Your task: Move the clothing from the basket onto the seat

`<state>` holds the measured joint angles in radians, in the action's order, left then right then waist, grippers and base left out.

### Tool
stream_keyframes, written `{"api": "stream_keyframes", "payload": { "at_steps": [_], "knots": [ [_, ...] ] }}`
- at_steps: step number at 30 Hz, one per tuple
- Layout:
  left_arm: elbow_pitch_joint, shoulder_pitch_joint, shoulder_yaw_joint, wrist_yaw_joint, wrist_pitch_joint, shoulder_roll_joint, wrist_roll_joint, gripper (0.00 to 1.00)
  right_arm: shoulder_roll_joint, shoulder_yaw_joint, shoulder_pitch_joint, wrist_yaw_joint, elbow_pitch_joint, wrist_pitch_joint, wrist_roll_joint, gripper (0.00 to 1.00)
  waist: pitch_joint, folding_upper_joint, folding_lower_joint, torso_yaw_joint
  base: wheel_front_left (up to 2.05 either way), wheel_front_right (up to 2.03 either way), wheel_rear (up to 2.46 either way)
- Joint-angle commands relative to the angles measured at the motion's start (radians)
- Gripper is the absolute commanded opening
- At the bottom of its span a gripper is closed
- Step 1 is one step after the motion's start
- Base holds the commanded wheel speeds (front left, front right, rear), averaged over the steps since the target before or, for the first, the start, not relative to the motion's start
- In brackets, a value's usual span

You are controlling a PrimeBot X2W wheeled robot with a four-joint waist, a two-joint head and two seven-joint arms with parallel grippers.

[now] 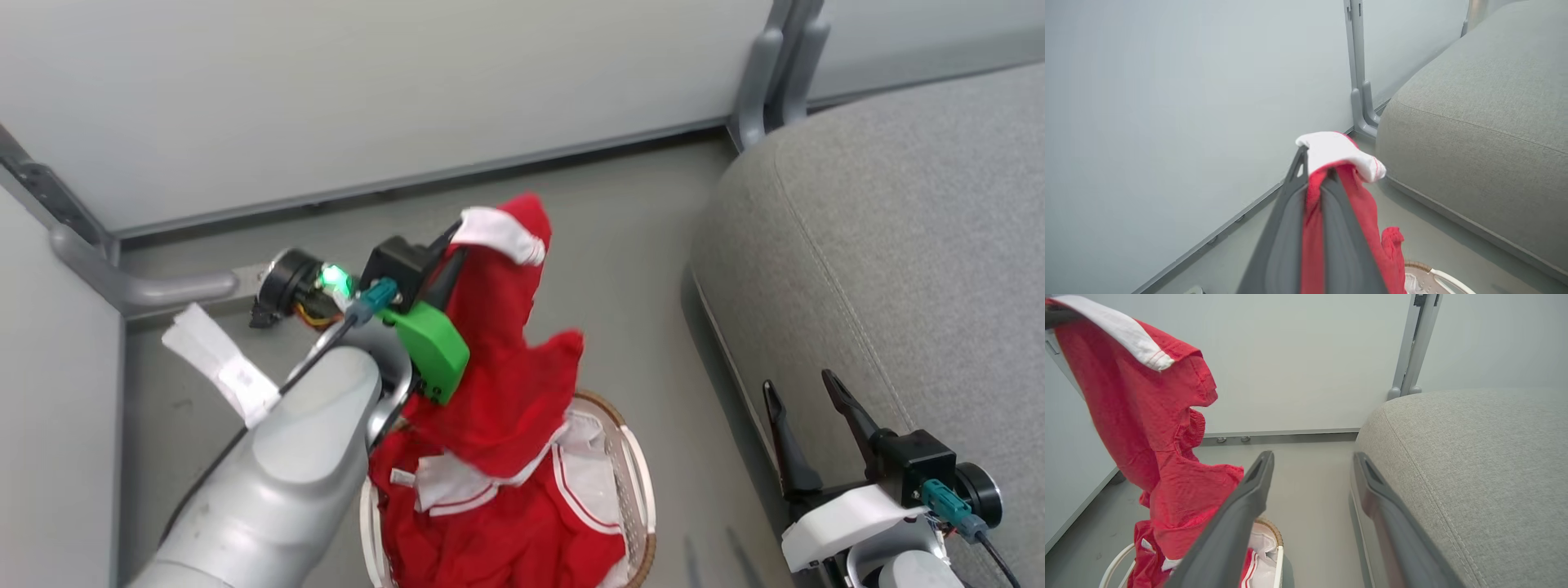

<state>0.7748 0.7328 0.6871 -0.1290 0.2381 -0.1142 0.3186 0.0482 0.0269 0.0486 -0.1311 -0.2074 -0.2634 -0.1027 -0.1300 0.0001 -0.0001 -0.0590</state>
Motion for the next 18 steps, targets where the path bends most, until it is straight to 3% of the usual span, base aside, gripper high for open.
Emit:
{"api": "stream_keyframes", "payload": {
  "at_steps": [1,9,18],
  "knots": [
    [-0.025,0.040,0.023,-0.002,-0.012,-0.026,0.020,0.00,0.004,-0.006,-0.021,0.001,0.002,-0.002,0.007,1.00,0.082,-0.0001,0.0001,0.046,0.00,0.00,0.00],
    [-0.129,0.181,0.129,-0.002,-0.072,-0.088,0.087,0.00,0.004,0.008,-0.021,0.001,0.020,-0.002,0.010,1.00,0.116,-0.0001,0.0001,0.044,0.00,0.00,0.00],
    [-0.150,0.302,0.188,-0.002,-0.090,-0.093,0.132,0.00,0.004,0.054,0.019,0.001,0.031,-0.002,0.025,1.00,0.125,-0.0001,0.0001,0.043,0.00,0.00,0.00]
  ]
}}
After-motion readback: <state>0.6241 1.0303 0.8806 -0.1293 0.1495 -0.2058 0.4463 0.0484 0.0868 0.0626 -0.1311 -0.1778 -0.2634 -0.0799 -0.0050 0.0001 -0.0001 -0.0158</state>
